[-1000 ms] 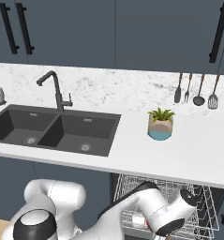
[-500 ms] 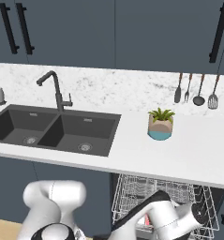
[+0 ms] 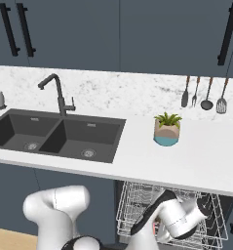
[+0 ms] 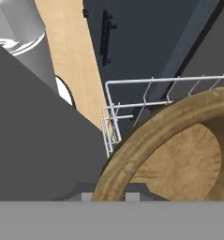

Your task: Pick up the cup and bowl from the counter, place them in the dishwasher, and close the dishwasher door.

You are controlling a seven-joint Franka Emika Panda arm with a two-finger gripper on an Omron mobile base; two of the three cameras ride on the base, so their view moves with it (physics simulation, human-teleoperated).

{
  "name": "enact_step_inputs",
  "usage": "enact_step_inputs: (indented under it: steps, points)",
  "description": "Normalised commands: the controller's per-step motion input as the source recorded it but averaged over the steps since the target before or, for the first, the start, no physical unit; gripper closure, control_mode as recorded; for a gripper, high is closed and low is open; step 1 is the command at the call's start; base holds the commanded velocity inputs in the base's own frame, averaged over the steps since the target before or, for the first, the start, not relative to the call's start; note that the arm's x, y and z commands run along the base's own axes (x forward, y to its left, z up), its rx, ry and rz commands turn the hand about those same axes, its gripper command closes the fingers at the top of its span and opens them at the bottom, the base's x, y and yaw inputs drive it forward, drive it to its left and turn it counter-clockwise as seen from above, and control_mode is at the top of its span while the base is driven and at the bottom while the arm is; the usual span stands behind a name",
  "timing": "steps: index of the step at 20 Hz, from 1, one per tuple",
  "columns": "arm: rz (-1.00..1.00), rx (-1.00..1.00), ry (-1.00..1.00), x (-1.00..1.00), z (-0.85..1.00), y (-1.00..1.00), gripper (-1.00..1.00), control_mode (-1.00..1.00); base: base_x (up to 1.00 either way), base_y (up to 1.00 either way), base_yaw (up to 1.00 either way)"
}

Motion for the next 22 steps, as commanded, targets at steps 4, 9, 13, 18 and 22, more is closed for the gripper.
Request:
enact_step_inputs:
  steps: [4, 9, 13, 18, 22]
  points:
    - [0.05, 0.21, -0.01, 0.44, -0.39, -0.04, 1.00, -1.00, 0.00, 0.00, 0.00]
    - [-0.06, 0.09, 0.00, 0.56, -0.14, 0.00, 1.00, -1.00, 0.00, 0.00, 0.00]
    - [-0.15, 0.00, 0.13, 0.53, -0.09, 0.00, 1.00, -1.00, 0.00, 0.00, 0.00]
    - [-0.21, 0.00, 0.09, 0.17, -0.36, 0.00, 1.00, -1.00, 0.00, 0.00, 0.00]
    - [-0.28, 0.00, -0.06, 0.00, -0.42, 0.00, 1.00, -1.00, 0.00, 0.00, 0.00]
